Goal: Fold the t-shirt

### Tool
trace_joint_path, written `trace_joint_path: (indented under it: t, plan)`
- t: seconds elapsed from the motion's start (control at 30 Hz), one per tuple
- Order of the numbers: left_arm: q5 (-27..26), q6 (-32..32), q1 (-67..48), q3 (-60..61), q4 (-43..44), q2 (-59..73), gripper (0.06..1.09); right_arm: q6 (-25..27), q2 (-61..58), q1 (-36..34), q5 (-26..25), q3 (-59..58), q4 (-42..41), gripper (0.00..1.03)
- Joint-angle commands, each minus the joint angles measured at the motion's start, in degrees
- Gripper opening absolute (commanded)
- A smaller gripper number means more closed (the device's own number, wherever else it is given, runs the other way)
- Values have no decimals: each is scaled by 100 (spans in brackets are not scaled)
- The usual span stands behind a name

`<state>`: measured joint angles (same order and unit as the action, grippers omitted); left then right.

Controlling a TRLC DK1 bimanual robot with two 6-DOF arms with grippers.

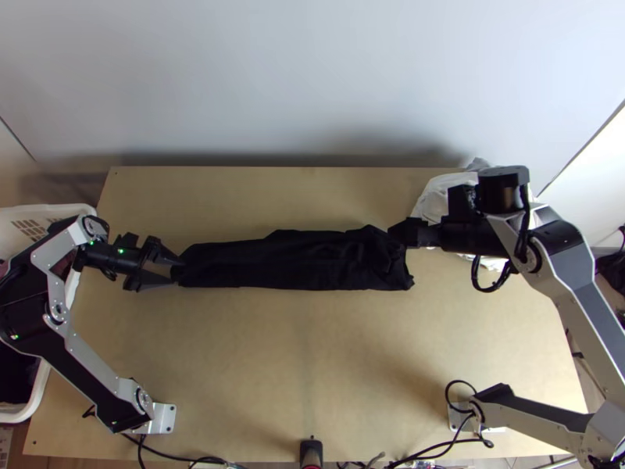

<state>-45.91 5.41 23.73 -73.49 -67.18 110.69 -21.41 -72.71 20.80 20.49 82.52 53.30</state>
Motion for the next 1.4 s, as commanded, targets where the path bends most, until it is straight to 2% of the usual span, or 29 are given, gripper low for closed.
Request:
trace_joint_path:
  t: [0.0,0.37,0.73,0.77,0.8,0.83,0.87,0.9,0.93,1.13,1.27,1.37]
  plan:
    - [-102,-207,132,-95,530,31,97,-83,-51,30,-1,326,225,98]
    - [-243,-427,-316,-227,548,277,97,-83,-59,-32,-1,370,225,98]
    - [-252,-831,-843,-236,996,550,96,-65,-24,-129,-1,352,269,98]
    - [-252,-822,-887,-236,996,532,94,-56,-24,-146,-1,352,269,98]
    - [-252,-849,-922,-236,1014,523,85,-48,-24,-155,-1,352,269,98]
    - [-252,-901,-949,-236,1066,523,68,-48,-24,-164,-1,361,269,98]
    - [-252,-963,-975,-227,1163,532,47,-48,-33,-172,-1,361,269,98]
    - [-243,-1086,-1028,-227,1312,558,20,-48,-33,-172,-1,370,260,98]
    - [-243,-1103,-1072,-236,1356,594,10,-48,-33,-172,-1,379,260,98]
    - [-190,-1209,-1195,494,2227,-83,10,-48,-33,-190,-1,423,260,98]
    - [-173,-875,-861,371,1638,-496,10,-39,-24,-190,-10,396,234,98]
    - [-137,-418,-632,2,706,-628,10,-12,-24,-199,-10,352,199,98]
